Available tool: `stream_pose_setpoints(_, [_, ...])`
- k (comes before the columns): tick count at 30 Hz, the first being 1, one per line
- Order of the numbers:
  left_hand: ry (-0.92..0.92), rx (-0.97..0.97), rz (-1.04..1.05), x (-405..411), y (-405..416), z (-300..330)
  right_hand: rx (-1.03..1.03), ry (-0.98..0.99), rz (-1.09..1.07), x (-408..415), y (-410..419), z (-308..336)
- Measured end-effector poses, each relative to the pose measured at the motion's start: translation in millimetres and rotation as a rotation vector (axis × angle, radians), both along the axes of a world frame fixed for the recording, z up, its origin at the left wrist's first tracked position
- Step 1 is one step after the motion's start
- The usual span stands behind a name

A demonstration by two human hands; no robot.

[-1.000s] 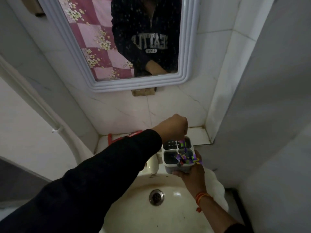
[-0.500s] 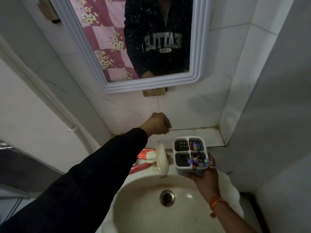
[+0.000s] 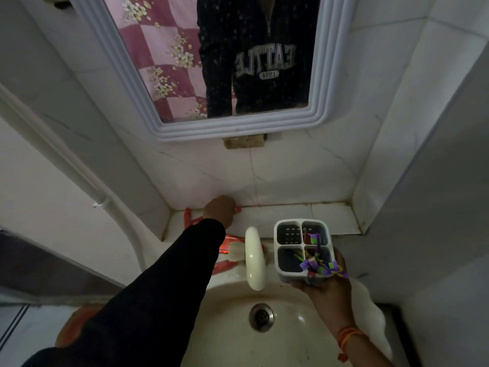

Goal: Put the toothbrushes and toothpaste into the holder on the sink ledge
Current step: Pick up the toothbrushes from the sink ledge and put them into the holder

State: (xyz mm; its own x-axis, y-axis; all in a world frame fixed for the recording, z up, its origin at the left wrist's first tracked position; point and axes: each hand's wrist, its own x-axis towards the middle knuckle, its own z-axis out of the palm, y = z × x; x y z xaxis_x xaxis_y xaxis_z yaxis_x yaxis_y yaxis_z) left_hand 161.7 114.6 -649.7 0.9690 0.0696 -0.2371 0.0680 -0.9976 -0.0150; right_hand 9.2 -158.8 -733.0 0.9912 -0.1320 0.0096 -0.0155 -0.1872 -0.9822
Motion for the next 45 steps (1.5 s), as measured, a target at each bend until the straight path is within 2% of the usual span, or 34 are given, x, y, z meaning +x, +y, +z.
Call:
stream_pose_setpoints(4, [-0.018, 0.025, -0.076, 1.6, -6.7, -5.3, 0.015, -0.003, -0.001, 0.7, -1.7, -1.3])
stream_pose_setpoints(7, [0.018, -0.065, -0.145, 3.8, -18.0, 7.7, 0.053, 0.027, 0.005, -1.0, -4.0, 0.4])
stream_pose_setpoints(14, [-0.043, -0.305, -0.380, -6.4, -75.8, 105.9, 0.130, 0.088, 0.003, -3.7, -1.6, 15.7])
stream_pose_setpoints(16, [-0.041, -0.305, -0.474, -14.0, -98.0, 128.7, 0.070, 0.082, 0.070, -5.1, -2.1, 17.4])
stream_pose_setpoints(18, [0.005, -0.261, -0.548, -19.7, -121.2, 140.7, -0.011, 0.025, 0.042, -6.5, -1.5, 22.6])
stream_pose_setpoints(20, [0.046, -0.201, -0.590, -24.2, -143.1, 143.5, 0.026, 0.027, 0.036, -9.9, -2.1, 31.5])
stream_pose_setpoints(21, [0.069, -0.177, -0.594, -25.7, -152.1, 141.8, 0.087, 0.066, 0.057, -11.5, -1.5, 33.5])
stream_pose_setpoints(24, [0.076, -0.132, -0.562, -30.1, -168.0, 126.8, 0.101, 0.066, 0.006, -9.1, 1.7, 31.0])
stream_pose_setpoints(26, [0.057, -0.172, -0.527, -33.4, -169.9, 116.2, 0.089, 0.049, 0.015, -7.6, 0.8, 29.7])
stream_pose_setpoints(31, [0.079, -0.410, -0.421, -39.3, -155.1, 118.5, 0.074, 0.095, 0.052, -6.4, -0.5, 22.3])
stream_pose_setpoints(35, [0.017, -0.658, -0.189, -33.1, -120.4, 123.7, 0.144, 0.032, 0.057, -6.1, 2.9, 25.2])
stream_pose_setpoints(38, [-0.019, -0.526, -0.124, -27.4, -84.7, 109.7, 0.106, 0.006, 0.042, -4.0, 0.6, 20.1])
stream_pose_setpoints(42, [0.093, -0.193, -0.185, -29.1, -41.4, 77.9, 0.073, 0.016, 0.007, -5.1, 0.6, 18.8])
stream_pose_setpoints(45, [0.192, -0.055, -0.207, -36.9, -22.1, 46.8, 0.066, -0.018, -0.001, -4.5, 0.6, 20.0])
